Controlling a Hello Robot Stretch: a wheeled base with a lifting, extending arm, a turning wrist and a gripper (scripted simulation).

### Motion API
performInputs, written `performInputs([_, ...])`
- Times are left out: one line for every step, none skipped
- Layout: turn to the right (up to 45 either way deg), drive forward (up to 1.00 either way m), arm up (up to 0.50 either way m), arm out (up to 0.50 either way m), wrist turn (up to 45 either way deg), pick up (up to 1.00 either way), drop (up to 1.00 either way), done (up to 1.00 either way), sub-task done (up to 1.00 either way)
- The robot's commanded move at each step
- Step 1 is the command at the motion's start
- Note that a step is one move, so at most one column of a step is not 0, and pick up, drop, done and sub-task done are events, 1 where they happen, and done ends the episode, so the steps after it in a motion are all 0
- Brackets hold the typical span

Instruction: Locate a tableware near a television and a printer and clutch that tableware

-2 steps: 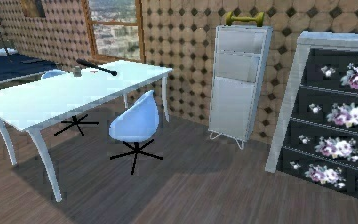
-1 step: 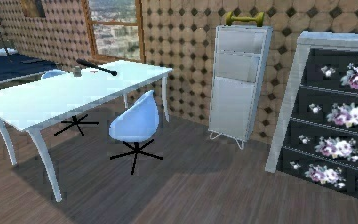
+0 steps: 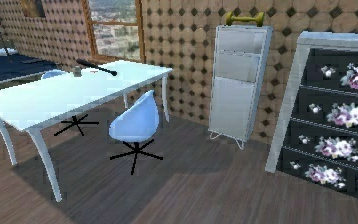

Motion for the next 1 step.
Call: performInputs([0.0, 0.0, 0.0, 0.0, 45.0, 0.0, 0.0, 0.0, 0.0])
